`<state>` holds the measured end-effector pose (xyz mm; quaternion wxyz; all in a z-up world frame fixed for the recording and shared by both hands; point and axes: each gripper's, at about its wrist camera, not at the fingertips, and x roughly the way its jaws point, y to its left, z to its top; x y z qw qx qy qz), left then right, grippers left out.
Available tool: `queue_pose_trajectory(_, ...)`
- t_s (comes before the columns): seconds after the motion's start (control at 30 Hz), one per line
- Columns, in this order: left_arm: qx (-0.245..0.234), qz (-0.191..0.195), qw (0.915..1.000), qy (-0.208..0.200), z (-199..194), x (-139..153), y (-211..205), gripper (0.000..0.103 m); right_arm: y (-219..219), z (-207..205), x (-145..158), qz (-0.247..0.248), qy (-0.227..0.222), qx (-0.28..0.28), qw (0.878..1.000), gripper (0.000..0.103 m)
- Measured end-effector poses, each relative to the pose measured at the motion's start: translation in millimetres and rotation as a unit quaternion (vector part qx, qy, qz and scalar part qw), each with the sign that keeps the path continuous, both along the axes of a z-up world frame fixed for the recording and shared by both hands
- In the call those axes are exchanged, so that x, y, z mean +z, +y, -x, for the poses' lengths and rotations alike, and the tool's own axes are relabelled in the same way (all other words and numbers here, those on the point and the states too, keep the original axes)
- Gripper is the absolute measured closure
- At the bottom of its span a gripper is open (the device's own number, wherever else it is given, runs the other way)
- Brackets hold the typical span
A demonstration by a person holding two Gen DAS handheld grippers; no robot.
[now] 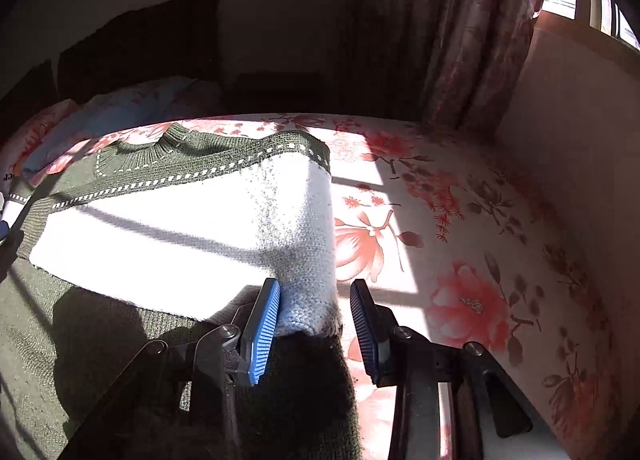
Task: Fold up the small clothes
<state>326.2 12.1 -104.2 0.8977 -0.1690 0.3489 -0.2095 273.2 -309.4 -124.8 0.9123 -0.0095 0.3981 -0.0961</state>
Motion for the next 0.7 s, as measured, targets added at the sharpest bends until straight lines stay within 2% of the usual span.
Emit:
queue_pose_trajectory(0.13,-0.026,-0.051,0.9981,0.021,-4,-6,-24,0.000,-9,-1,11,-0.058,-0.027,0.020,0.998,0.066)
queue_pose_trajectory(0.2,-0.029,-0.058,0.9976,0.023,-4,-8,-27,0.000,-12,-10,19,-0.072,-0.039,0.026,0.996,0.066)
queue_pose_trajectory(0.33,-0.027,-0.055,0.9978,0.026,-5,-11,-27,0.000,-5,-38,34,-0.070,-0.064,0.056,0.994,0.066)
queue_pose_trajectory(0.37,-0.027,-0.055,0.9978,0.026,-5,-11,-26,0.000,-3,-48,32,-0.082,-0.053,0.074,0.992,0.066)
queue_pose_trajectory(0.43,-0.026,-0.055,0.9978,0.026,-4,-11,-24,0.000,2,-76,12,-0.108,0.032,0.101,0.988,0.066)
queue_pose_trajectory(0.47,-0.026,-0.055,0.9978,0.026,-4,-11,-24,0.000,3,-83,1,-0.103,0.056,0.095,0.989,0.066)
queue_pose_trajectory(0.5,-0.025,-0.055,0.9978,0.027,-4,-11,-24,0.000,5,-81,0,-0.096,0.041,0.098,0.990,0.066)
queue_pose_trajectory(0.57,-0.024,-0.056,0.9978,0.026,-4,-11,-24,0.000,8,-80,2,-0.093,0.046,0.095,0.990,0.066)
queue_pose_trajectory(0.63,-0.022,-0.057,0.9978,0.025,-4,-11,-24,0.000,3,-77,13,-0.111,0.012,0.079,0.991,0.066)
queue_pose_trajectory(0.7,-0.022,-0.057,0.9978,0.026,-4,-11,-24,0.000,-2,-78,22,-0.106,-0.021,0.058,0.992,0.066)
